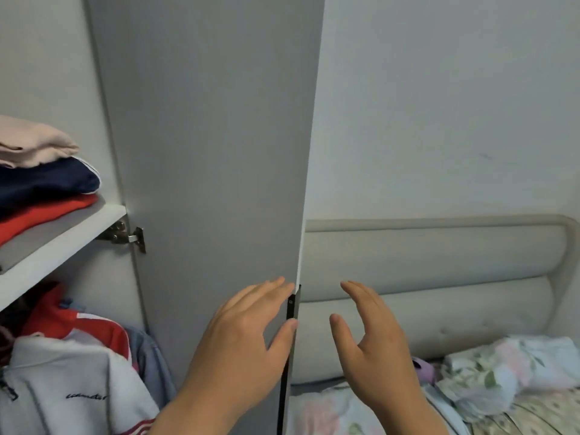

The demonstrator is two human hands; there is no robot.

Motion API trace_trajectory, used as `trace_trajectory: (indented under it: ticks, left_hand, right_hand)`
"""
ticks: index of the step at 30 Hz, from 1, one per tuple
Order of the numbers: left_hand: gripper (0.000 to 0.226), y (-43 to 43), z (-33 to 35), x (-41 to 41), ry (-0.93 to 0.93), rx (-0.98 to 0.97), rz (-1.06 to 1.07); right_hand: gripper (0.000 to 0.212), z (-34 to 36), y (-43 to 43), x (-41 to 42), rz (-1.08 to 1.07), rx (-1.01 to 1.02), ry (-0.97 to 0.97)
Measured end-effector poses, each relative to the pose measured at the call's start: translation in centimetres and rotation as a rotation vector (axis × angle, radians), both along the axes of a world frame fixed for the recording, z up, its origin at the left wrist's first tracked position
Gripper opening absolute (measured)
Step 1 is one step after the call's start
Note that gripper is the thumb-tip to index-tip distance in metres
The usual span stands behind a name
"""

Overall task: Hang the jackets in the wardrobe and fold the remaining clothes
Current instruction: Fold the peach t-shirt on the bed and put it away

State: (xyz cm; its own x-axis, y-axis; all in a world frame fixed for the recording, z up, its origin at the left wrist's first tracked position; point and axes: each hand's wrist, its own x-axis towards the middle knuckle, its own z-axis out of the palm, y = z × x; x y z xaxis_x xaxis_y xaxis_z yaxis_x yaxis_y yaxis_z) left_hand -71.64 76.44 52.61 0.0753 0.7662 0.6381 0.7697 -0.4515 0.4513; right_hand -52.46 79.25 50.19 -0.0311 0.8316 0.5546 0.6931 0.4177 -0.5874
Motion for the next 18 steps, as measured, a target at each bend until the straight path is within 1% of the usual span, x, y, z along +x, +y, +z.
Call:
trace_trajectory:
  ticks: [3,7,9,14,18]
  left_hand:
    - [0.045,0.8,-0.2,2.9,0.001,-0.012,-0.158]
    - [0.050,3.1,-1.2,6.3,0.055,-0.092,-0.321]
    - [0.051,4.9,-1.7,7.8,0.083,-0.143,-0.353]
    - [0.057,9.9,-2.3,10.4,0.307,-0.206,-0.368]
    - [0.058,13.2,-3.0,12.2,0.385,-0.198,-0.404]
  right_hand:
    - [0.048,-1.2,0.5,2.3,-0.054,-0.077,0.011]
    - [0.048,-2.7,1.4,5.8,-0.122,-0.154,0.014]
    - [0.049,-3.2,2.1,7.8,-0.170,-0.170,0.022]
    - [0.049,-3.8,3.5,12.5,-0.290,-0.200,0.016]
    - [0.050,-3.7,4.1,16.0,-0.388,-0.193,-0.047]
